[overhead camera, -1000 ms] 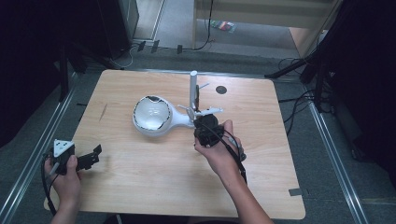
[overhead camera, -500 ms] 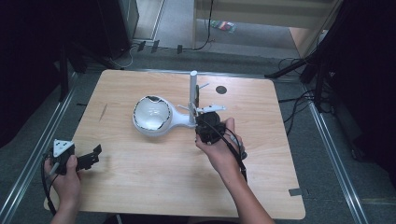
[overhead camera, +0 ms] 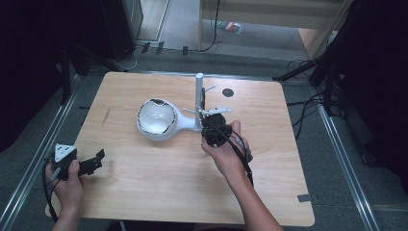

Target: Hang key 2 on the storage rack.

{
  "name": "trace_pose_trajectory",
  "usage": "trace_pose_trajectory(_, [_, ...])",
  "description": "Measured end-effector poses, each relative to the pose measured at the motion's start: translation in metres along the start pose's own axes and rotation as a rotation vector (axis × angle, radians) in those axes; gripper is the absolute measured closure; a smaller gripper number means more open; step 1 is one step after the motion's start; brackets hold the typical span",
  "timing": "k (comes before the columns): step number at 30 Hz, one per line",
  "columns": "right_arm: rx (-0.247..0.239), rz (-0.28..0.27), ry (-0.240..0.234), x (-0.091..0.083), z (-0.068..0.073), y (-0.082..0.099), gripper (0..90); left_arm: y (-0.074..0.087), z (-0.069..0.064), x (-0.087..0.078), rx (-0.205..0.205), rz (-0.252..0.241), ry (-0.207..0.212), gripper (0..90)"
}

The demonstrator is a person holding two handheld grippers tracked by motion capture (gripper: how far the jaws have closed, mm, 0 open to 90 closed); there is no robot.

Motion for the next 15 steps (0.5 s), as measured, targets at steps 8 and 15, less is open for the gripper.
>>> trace_pose_trajectory(8, [0.008,0.007,0.011,0.009,0.000,-0.001,83.5,0.000,0.000,0.000,0.000,0.000,0.000,0.3])
trace_pose_trajectory(15, [0.016,0.015,0.016,0.015,0.001,0.000,83.4,0.000,0.000,0.000,0.000,0.000,0.001,0.3])
Point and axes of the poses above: each handheld gripper's, and its own axes: x roughly forward along the jaws, y roughly out of its underside, z roughly to its left, the point moved 2 cm from there along x, roughly forward along the jaws, and after that the axes turned 14 degrees about x, right-handed, at the moved point
